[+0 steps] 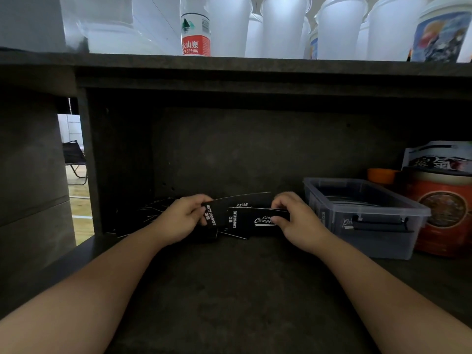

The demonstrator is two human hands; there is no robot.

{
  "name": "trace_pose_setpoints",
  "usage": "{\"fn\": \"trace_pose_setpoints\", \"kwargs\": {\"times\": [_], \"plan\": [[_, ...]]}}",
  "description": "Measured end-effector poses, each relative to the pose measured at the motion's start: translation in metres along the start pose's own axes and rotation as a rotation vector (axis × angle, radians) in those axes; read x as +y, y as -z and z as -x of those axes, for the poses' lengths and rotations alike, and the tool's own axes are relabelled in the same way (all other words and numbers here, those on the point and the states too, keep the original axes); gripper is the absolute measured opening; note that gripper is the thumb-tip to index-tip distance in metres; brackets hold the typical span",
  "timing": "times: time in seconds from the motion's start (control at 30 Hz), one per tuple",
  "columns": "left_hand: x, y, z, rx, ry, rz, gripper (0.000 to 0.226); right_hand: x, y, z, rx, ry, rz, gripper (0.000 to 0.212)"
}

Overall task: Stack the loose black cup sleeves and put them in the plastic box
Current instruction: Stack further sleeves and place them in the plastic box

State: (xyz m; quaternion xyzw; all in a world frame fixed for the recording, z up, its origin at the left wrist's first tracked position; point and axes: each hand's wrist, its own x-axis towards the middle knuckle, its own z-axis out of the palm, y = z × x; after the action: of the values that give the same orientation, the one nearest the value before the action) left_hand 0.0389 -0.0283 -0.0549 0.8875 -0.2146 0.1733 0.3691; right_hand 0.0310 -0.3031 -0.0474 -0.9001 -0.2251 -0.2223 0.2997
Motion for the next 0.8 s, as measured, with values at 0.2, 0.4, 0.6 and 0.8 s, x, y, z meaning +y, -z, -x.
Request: {"fn": "trace_pose_setpoints", "kwargs": {"times": [0.2,0.4,0.6,0.8], "plan": [[0.009,-0.007,0.0,-0.082,-0.031,-0.021,0.04,-0.004,-0.004,0.001,-0.039,-0.076,-0.132,0.041],[0.007,-0.008,-0.003,0.012,0.03,-0.132,0.062,0.0,-0.003,0.0,-0.076,-0.068,-0.036,0.027],[-0.006,-0.006,0.001,-0.27,0.318,-0.404,0.113,-0.001,-0.001,0.001,-0.15,-0.099,-0.01,0.014],[-0.001,0.005,0.0,0.078,0.106,-0.296,0.033,-0.002,-0.001,0.0,-0.079,-0.11,-0.011,0.006]]}}
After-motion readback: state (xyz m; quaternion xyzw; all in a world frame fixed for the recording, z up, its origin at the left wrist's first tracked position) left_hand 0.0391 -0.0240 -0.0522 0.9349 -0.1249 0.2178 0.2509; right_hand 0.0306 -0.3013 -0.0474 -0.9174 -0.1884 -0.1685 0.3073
